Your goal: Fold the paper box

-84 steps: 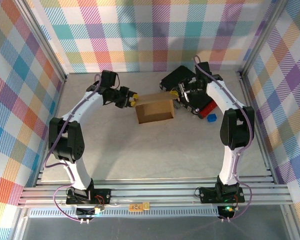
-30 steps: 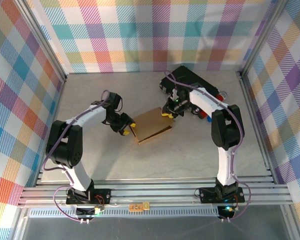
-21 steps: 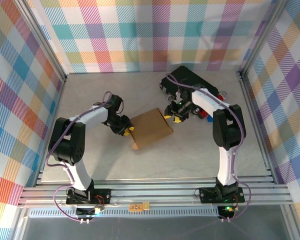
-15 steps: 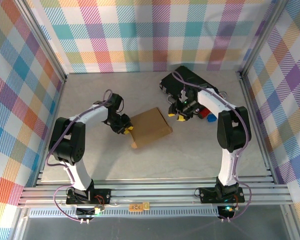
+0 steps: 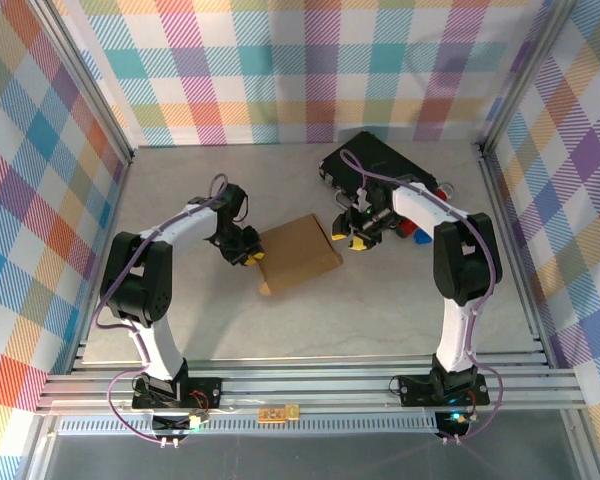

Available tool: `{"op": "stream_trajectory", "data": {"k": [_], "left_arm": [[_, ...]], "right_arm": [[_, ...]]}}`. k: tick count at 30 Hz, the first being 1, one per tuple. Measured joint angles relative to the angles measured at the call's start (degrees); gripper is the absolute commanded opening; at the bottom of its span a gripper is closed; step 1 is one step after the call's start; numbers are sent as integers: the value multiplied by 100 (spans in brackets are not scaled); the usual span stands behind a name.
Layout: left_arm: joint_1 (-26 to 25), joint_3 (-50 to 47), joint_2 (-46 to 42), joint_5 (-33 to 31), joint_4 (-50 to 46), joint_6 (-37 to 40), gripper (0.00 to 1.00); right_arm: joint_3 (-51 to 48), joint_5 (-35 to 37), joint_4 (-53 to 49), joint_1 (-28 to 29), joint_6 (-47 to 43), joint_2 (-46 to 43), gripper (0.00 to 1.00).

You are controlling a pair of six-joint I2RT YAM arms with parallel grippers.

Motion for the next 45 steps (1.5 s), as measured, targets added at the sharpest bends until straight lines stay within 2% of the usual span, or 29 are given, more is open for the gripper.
{"op": "stream_trajectory", "data": {"k": [3,9,11,13,14,16,24,36,41,42,45], "left_arm": [[13,20,17,7,-9,127,10],[164,17,17,74,-22,448,7],[251,9,17,118,-17,555,0],[321,-4,17,157,-15,662,0],[352,-24,17,179,2,686,0],[389,-66,15,245,39,708,0],[461,-256,-66,365,240,732,0],[575,-431,-125,501,374,791,0],[601,-444,-136,492,363,791,0],[608,-444,-136,494,354,791,2],[610,-426,-155,487,374,780,25]], "right_arm": [[94,-83,101,0,-111,184,65],[105,-448,350,-2,-476,476,71],[105,-713,463,-7,-590,568,73],[105,-999,599,-7,-675,660,73],[114,-1189,669,-7,-704,723,80],[155,-1530,748,-7,-732,879,85],[474,-2350,859,-63,-852,1349,86],[713,-3115,1043,293,-732,1773,67],[883,-3200,1054,400,-651,1814,48],[905,-3235,1058,400,-629,1814,42],[973,-3268,1086,400,-551,1814,30]]}}
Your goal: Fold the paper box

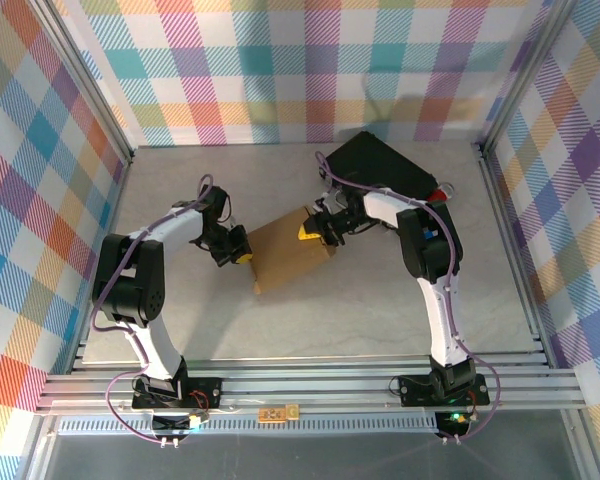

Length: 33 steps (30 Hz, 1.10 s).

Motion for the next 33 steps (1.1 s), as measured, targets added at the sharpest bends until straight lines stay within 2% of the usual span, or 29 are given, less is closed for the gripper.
{"op": "stream_trajectory", "data": {"k": [2,5,8,12,16,20,26,33], "left_arm": [[0,46,-26,-162,-55,-109,43],[9,118,-199,-490,-221,-398,61],[96,260,-562,-675,-243,-745,68],[476,363,-1082,-529,33,-1241,71],[710,251,-1137,-31,704,-1921,74],[697,-236,-1064,492,1731,-2857,81],[590,-479,-754,951,3075,-4094,82],[175,-870,-444,1187,4551,-5396,80]], "right_arm": [[44,11,22,0,184,-4,26],[66,-22,70,-37,588,-63,25],[66,-13,79,-140,1134,-254,28],[70,-85,138,-369,2039,-654,25],[190,-249,144,-577,2997,-922,21],[433,-407,-20,-658,3729,-949,20],[616,-660,-264,-612,4358,-949,20],[616,-675,-343,-608,4715,-949,19]]}}
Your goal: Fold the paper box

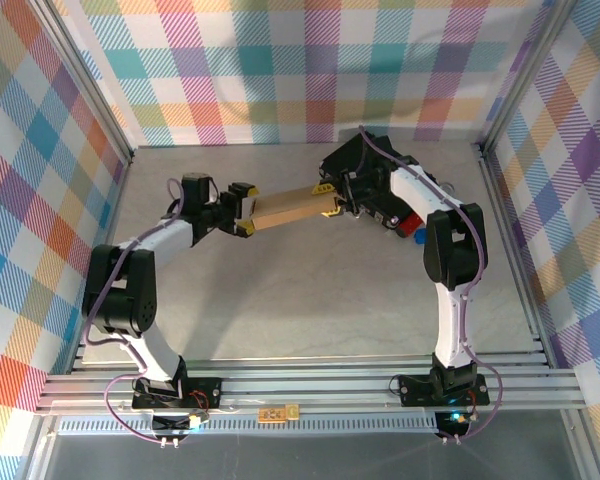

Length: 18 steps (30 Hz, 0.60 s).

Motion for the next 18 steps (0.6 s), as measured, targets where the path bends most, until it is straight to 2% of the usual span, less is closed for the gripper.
{"op": "stream_trajectory", "data": {"k": [8,11,18], "left_arm": [[-313,-299,260,-68,1123,-1080,68],[-337,-374,262,-131,1375,-1377,59],[-461,-378,273,-321,1707,-1932,52]], "right_arm": [[0,4,48,-2,280,4,18],[0,11,72,-4,315,22,18],[0,-20,136,-44,326,22,17]]}}
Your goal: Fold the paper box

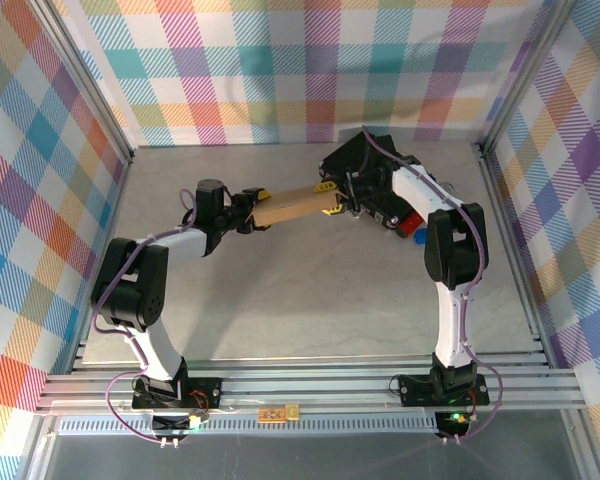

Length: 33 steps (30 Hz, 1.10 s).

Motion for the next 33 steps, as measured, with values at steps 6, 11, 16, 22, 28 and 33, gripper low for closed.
{"op": "stream_trajectory", "data": {"k": [6,11,16,22,28,33], "left_arm": [[-74,-2,4,-111,44,-173,33],[-101,-50,4,-118,9,-275,10],[-186,-92,-179,-72,-632,-472,0],[70,-87,-807,-13,-2159,-393,0],[531,42,-874,68,-3630,127,0],[658,83,-787,68,-4533,382,0]], "right_arm": [[-39,-35,-28,-52,96,0,16],[-68,-33,-120,-70,87,0,50],[33,415,-452,-72,-448,0,79],[114,1178,-1073,-118,-1373,-461,82],[-138,1919,-1121,-326,-2435,-1725,73],[-815,2990,-896,-197,-3547,-2610,53]]}}
